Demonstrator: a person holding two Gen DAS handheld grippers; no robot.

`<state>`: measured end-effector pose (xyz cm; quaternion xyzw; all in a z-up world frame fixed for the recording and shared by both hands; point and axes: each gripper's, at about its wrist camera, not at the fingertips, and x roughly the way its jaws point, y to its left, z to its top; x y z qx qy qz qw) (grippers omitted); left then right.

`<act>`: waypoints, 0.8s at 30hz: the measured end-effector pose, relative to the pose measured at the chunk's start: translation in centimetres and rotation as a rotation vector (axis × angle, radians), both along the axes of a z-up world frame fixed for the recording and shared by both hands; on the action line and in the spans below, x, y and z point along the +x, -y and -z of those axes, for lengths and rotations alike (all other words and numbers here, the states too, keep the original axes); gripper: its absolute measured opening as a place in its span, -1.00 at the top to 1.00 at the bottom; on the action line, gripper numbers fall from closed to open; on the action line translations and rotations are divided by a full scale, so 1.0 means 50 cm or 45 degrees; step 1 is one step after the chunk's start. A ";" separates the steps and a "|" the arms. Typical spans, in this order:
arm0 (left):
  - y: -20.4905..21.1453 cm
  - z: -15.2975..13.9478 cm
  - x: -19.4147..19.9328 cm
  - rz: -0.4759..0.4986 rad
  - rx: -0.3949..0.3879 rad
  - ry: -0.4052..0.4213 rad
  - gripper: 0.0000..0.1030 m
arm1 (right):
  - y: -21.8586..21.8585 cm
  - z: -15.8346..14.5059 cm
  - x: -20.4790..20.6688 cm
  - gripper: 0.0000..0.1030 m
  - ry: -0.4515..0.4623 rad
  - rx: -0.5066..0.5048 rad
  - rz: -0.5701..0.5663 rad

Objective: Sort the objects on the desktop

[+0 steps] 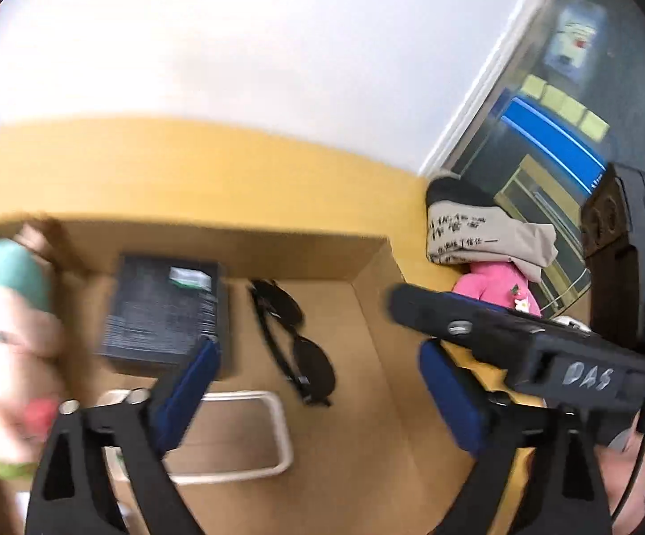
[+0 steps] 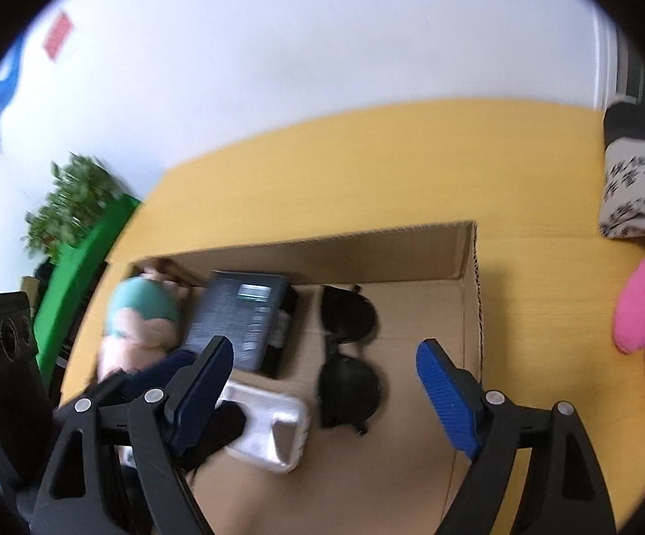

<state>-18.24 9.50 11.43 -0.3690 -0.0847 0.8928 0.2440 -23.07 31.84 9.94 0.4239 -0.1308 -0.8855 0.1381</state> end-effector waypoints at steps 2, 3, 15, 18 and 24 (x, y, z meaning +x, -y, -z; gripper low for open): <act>0.053 -0.043 0.064 -0.062 -0.033 -0.149 -0.99 | 0.004 -0.036 0.068 -0.64 -0.097 0.022 0.012; 0.078 -0.061 0.096 -0.092 -0.052 -0.215 -0.99 | 0.008 -0.049 0.100 -0.64 -0.140 0.033 0.016; 0.267 0.002 0.329 -0.294 -0.338 -0.377 -0.99 | 0.141 0.025 0.379 -0.66 -0.354 0.165 0.122; 0.276 0.058 0.340 -0.315 -0.365 -0.362 -0.99 | 0.168 0.058 0.404 -0.66 -0.387 0.229 0.135; 0.271 0.157 0.324 -0.326 -0.309 -0.290 -0.99 | 0.208 0.112 0.437 -0.66 -0.490 0.314 0.160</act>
